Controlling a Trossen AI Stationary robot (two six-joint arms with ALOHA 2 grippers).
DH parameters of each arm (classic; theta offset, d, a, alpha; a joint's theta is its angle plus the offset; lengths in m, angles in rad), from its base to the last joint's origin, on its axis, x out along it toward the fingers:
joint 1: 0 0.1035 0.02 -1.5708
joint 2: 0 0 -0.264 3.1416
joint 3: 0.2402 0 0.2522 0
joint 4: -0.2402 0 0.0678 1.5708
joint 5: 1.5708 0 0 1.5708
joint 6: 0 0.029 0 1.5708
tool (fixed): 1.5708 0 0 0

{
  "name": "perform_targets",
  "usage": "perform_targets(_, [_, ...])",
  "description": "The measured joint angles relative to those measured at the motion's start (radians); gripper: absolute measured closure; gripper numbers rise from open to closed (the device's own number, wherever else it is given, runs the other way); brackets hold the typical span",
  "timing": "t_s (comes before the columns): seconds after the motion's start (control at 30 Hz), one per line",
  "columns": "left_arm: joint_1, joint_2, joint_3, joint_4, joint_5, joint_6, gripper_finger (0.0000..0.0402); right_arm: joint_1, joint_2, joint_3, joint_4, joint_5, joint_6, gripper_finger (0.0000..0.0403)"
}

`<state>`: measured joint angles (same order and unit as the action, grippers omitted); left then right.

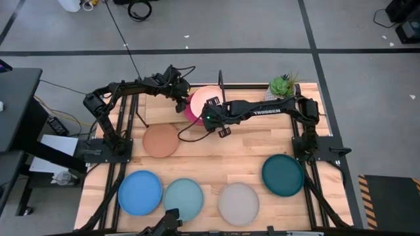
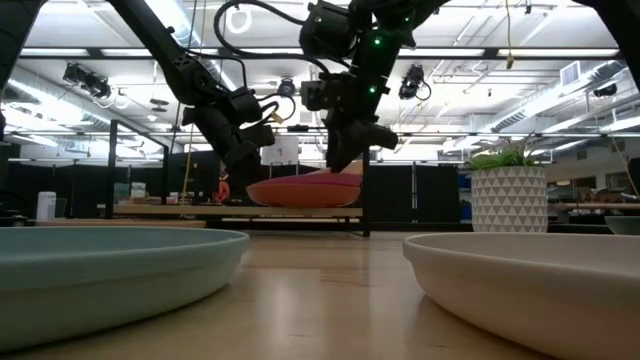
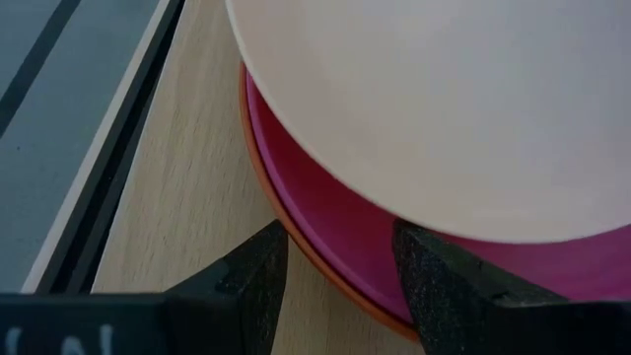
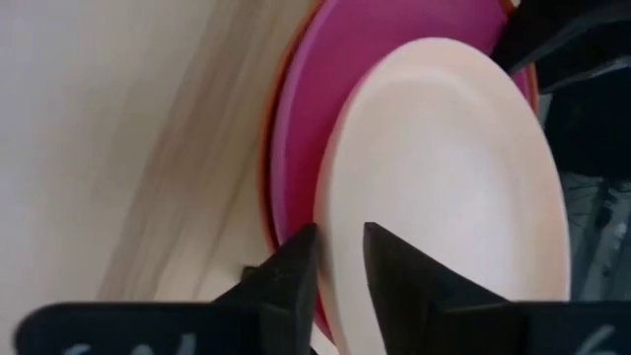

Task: Place and stack plates onto a shelf
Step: Put the white plate on the shelf

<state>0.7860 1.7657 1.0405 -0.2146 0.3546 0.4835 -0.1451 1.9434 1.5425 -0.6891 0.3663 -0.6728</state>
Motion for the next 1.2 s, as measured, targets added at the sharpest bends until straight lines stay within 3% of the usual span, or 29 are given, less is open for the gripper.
perform_targets(0.3, [0.0, 0.0, 0.0, 0.0, 0.001, 0.001, 0.021, -0.008, 0.0, 0.0, -0.011, -0.021, 0.016, 0.0382])
perform_targets(0.47, [-0.001, -0.019, 0.0, -0.015, -0.012, 0.033, 0.021, 0.003, 0.001, 0.0, -0.01, -0.021, 0.019, 0.0388])
perform_targets(0.83, [-0.001, -0.237, 0.0, -0.04, -0.074, 0.056, 0.021, 0.047, 0.001, 0.031, -0.008, 0.032, 0.019, 0.0382])
perform_targets(1.0, [-0.022, -0.373, 0.0, -0.108, -0.088, 0.128, 0.021, 0.08, 0.001, 0.105, -0.103, 0.025, 0.042, 0.0381])
perform_targets(1.2, [-0.142, -0.494, 0.001, -0.124, -0.27, 0.238, 0.021, 0.103, -0.023, 0.19, -0.266, -0.105, 0.113, 0.0381])
